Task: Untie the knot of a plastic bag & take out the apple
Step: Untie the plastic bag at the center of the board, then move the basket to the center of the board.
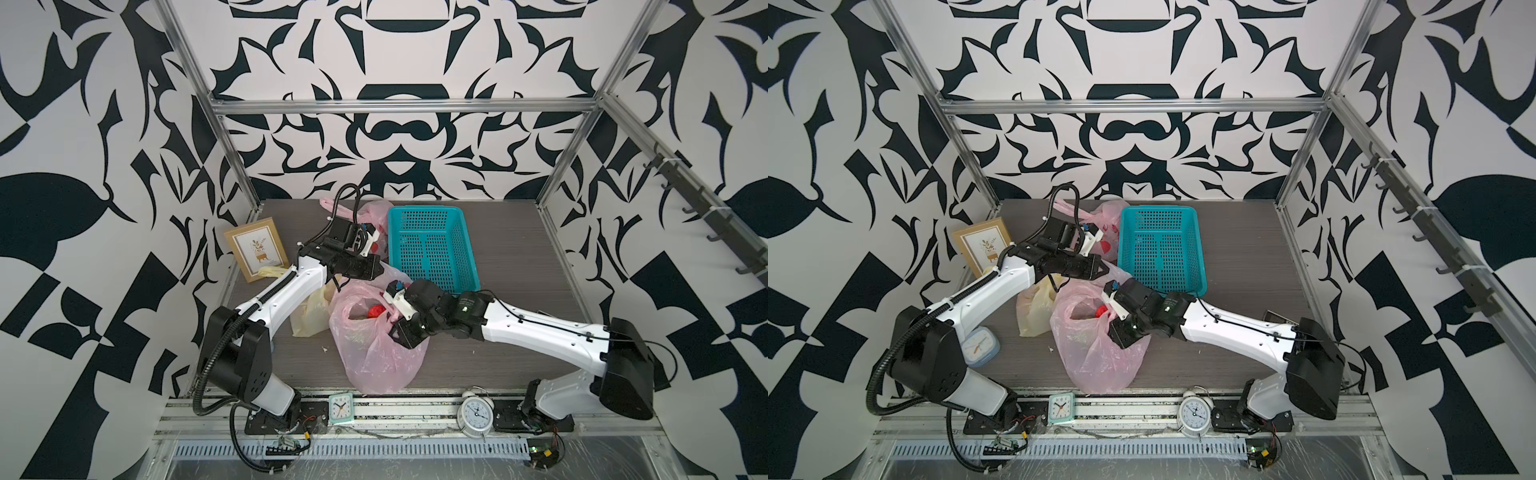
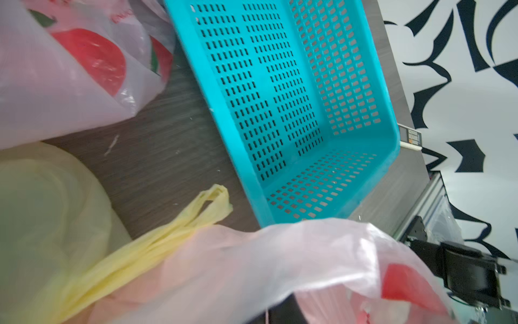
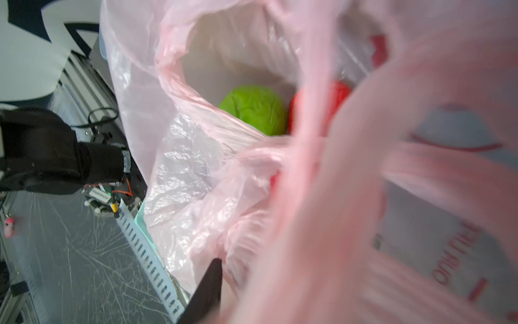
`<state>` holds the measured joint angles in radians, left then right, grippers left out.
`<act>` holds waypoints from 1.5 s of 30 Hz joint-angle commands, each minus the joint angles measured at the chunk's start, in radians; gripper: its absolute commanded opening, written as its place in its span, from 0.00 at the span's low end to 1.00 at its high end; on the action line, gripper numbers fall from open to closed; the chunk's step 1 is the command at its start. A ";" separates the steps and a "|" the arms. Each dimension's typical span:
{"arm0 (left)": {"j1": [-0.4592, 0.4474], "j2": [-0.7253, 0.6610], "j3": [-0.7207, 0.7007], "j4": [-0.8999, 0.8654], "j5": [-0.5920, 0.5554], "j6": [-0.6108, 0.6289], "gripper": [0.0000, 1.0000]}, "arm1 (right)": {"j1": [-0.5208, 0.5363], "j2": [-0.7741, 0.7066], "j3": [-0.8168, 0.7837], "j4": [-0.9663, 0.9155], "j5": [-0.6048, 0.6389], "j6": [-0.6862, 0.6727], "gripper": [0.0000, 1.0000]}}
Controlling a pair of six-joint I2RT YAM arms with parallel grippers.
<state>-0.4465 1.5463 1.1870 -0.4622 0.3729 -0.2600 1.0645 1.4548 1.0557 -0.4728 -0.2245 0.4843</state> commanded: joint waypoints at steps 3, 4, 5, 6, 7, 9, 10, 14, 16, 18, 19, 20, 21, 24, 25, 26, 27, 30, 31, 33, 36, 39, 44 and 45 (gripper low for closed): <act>0.034 0.025 -0.038 0.100 -0.059 -0.034 0.07 | 0.088 0.061 -0.041 -0.038 0.031 0.074 0.32; 0.035 0.029 -0.039 0.108 -0.070 -0.034 0.07 | 0.100 0.071 -0.038 -0.055 0.048 0.075 0.32; 0.040 0.035 -0.038 0.115 -0.081 -0.035 0.07 | 0.113 0.080 -0.035 -0.074 0.064 0.075 0.32; 0.044 0.042 -0.035 0.120 -0.088 -0.037 0.07 | 0.124 0.087 -0.032 -0.091 0.081 0.073 0.32; 0.047 0.047 -0.033 0.124 -0.092 -0.038 0.07 | 0.131 0.091 -0.031 -0.104 0.089 0.071 0.32; 0.054 0.057 -0.034 0.143 -0.104 -0.043 0.07 | 0.140 0.096 -0.032 -0.127 0.091 0.068 0.32; 0.058 0.060 -0.033 0.156 -0.113 -0.045 0.07 | 0.145 0.096 -0.036 -0.140 0.091 0.065 0.32; 0.085 0.076 -0.027 0.183 -0.125 -0.050 0.07 | 0.151 0.065 -0.068 -0.186 0.099 0.066 0.32; 0.093 0.084 -0.016 0.186 -0.127 -0.047 0.07 | 0.151 0.040 -0.072 -0.215 0.119 0.059 0.32; 0.094 0.092 0.000 0.181 -0.115 -0.044 0.07 | 0.152 0.000 -0.063 -0.211 0.119 0.031 0.32; 0.094 0.092 0.007 0.174 -0.101 -0.043 0.07 | 0.151 -0.036 -0.056 -0.187 0.110 0.020 0.33; 0.094 0.090 0.012 0.173 -0.094 -0.043 0.07 | 0.150 -0.071 -0.048 -0.164 0.110 0.002 0.34; 0.092 0.081 0.013 0.172 -0.086 -0.044 0.07 | 0.150 -0.114 -0.039 -0.138 0.118 -0.021 0.37; 0.090 0.032 -0.002 0.169 -0.081 -0.047 0.09 | 0.108 -0.251 0.005 -0.087 0.171 -0.067 0.43; 0.089 0.008 -0.008 0.165 -0.085 -0.046 0.10 | 0.078 -0.295 0.022 -0.081 0.197 -0.080 0.45; 0.089 -0.016 -0.012 0.157 -0.092 -0.043 0.15 | 0.040 -0.337 0.037 -0.073 0.231 -0.093 0.46; 0.089 -0.036 -0.018 0.149 -0.098 -0.041 0.20 | -0.002 -0.369 0.049 -0.073 0.269 -0.103 0.48; 0.087 -0.110 -0.034 0.120 -0.109 -0.035 0.33 | -0.171 -0.408 0.092 -0.124 0.388 -0.110 0.50; 0.085 -0.137 -0.041 0.107 -0.113 -0.032 0.38 | -0.256 -0.394 0.118 -0.170 0.426 -0.122 0.50; 0.070 -0.187 -0.050 0.067 -0.132 -0.022 0.48 | -0.381 -0.348 0.148 -0.224 0.464 -0.144 0.53; 0.027 -0.263 -0.064 -0.022 -0.179 -0.005 0.60 | -0.566 -0.247 0.171 -0.239 0.410 -0.183 0.54; -0.024 -0.356 -0.095 -0.107 -0.231 -0.009 0.68 | -0.680 -0.121 0.203 -0.239 0.322 -0.208 0.56; -0.066 -0.463 -0.164 -0.241 -0.288 -0.058 0.74 | -0.762 0.032 0.230 -0.221 0.281 -0.229 0.57; -0.070 -0.483 -0.179 -0.257 -0.296 -0.068 0.75 | -0.773 0.046 0.228 -0.216 0.268 -0.232 0.58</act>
<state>-0.5091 1.0985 1.0470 -0.5831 0.1322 -0.2958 0.3153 1.5089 1.2427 -0.6773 0.0872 0.2840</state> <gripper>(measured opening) 0.743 0.576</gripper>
